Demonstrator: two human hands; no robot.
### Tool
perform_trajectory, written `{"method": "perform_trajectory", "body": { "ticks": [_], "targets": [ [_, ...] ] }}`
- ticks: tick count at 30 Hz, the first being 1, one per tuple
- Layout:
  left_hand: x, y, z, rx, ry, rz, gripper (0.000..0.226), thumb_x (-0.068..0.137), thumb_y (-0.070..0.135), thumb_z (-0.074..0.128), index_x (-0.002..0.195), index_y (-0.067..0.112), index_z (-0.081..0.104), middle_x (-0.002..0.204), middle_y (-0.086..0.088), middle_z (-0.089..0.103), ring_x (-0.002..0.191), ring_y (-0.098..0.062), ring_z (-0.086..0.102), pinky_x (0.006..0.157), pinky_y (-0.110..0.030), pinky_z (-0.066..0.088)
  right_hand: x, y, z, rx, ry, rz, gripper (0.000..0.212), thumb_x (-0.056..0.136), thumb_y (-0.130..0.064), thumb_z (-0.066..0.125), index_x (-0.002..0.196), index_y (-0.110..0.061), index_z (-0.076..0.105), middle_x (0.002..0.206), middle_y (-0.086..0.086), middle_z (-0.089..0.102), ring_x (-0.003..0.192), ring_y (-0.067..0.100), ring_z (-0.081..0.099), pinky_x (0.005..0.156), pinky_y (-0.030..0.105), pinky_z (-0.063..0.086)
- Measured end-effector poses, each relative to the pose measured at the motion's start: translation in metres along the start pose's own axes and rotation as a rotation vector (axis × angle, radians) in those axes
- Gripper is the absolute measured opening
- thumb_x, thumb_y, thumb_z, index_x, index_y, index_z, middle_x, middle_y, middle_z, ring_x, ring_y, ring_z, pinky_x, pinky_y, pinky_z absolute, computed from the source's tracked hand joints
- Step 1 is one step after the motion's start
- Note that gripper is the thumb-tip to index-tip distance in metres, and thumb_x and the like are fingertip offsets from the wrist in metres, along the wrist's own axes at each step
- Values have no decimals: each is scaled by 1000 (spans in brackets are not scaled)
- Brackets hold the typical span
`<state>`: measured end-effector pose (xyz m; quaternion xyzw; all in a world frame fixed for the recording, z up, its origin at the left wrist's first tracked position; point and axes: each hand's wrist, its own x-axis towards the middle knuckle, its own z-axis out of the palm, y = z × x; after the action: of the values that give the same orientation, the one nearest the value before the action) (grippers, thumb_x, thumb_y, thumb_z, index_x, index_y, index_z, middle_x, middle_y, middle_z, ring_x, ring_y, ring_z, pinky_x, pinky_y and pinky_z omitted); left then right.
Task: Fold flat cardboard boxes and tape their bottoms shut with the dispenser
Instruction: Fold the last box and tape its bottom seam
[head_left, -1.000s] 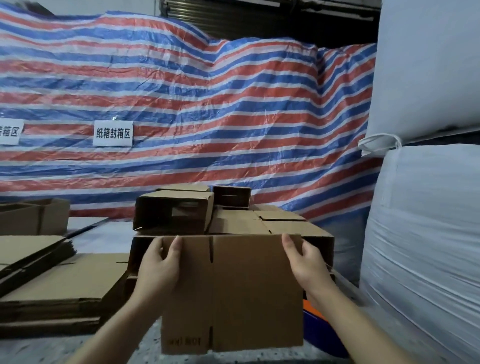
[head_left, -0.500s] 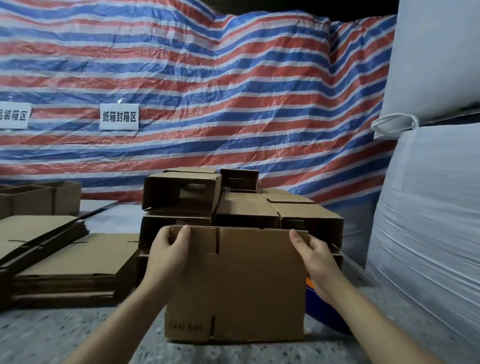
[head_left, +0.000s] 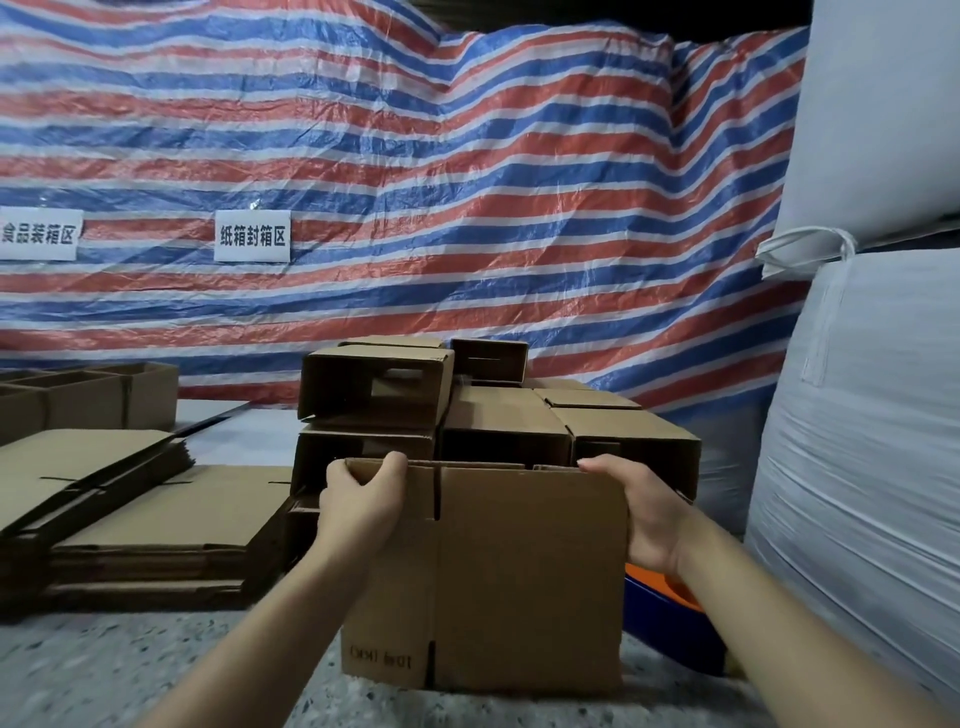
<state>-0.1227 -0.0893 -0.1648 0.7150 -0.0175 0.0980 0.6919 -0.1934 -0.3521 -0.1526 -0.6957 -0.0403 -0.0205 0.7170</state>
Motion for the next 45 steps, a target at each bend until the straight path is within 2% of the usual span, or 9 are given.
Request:
{"method": "perform_trajectory", "body": {
  "ticks": [5, 9, 11, 14, 19, 24, 28, 36, 45],
  "targets": [
    [-11, 0, 14, 10, 94, 9, 81, 88, 57, 60, 151, 23, 21, 143, -11, 37, 128, -34, 40, 104, -55, 41, -7, -5, 9, -11, 46, 26, 41, 91, -48, 53, 88, -11, 71, 87, 8, 67, 80, 18, 67, 77, 38, 52],
    [-7, 14, 10, -85, -69, -36, 47, 96, 36, 47, 137, 17, 37, 118, -13, 56, 99, -26, 54, 71, -34, 45, -12, -5, 23, -84, 213, 17, 45, 102, -47, 44, 89, -11, 68, 84, 7, 71, 82, 20, 68, 78, 38, 50],
    [13, 10, 5, -112, -202, 30, 42, 102, 11, 40, 144, 3, 39, 136, -22, 52, 110, -32, 52, 61, -26, 43, -13, -5, 33, -110, 361, -55, 47, 105, -47, 40, 89, -12, 67, 78, 5, 71, 77, 18, 68, 73, 35, 50],
    [18, 32, -1, -428, -288, -85, 47, 104, -1, 31, 150, -6, 23, 154, -25, 32, 138, -31, 38, 99, -20, 36, -15, -5, 47, -116, 512, -182, 47, 107, -44, 36, 92, -11, 67, 77, 9, 69, 71, 17, 67, 68, 33, 53],
    [-16, 21, -10, -228, -544, -169, 34, 95, 37, 43, 102, 9, 60, 65, -6, 65, 53, -16, 62, 53, -27, 51, -22, 8, 62, -121, 558, -218, 44, 107, -48, 34, 111, -18, 66, 107, 13, 70, 106, 28, 65, 101, 52, 51],
    [-14, 12, -6, -262, -517, -271, 36, 92, 42, 46, 96, 10, 59, 65, -7, 64, 53, -17, 62, 58, -28, 49, -21, 25, 60, 26, 472, -167, 63, 99, -68, 32, 142, -27, 53, 138, 5, 62, 128, 26, 57, 108, 55, 44],
    [-12, 10, -4, -242, -437, -307, 39, 90, 46, 49, 98, 9, 59, 65, -8, 65, 60, -21, 61, 65, -33, 47, -20, 21, 38, 212, 444, -53, 62, 100, -67, 29, 119, -22, 68, 97, 7, 79, 88, 22, 76, 70, 38, 53],
    [-12, 4, 0, -325, -458, -256, 61, 96, 55, 40, 76, 10, 76, 66, -9, 68, 54, -19, 66, 51, -25, 52, -7, 40, 37, 272, 300, -43, 55, 82, -64, 53, 69, -18, 80, 73, 8, 74, 65, 21, 73, 58, 30, 56],
    [-22, -4, 2, -385, -451, -179, 30, 96, 24, 57, 78, 8, 74, 61, -8, 67, 46, -17, 63, 40, -23, 49, -2, 49, 37, 374, 311, -102, 60, 88, -63, 48, 73, -15, 80, 80, 13, 74, 70, 27, 74, 55, 33, 59]
  ]
}}
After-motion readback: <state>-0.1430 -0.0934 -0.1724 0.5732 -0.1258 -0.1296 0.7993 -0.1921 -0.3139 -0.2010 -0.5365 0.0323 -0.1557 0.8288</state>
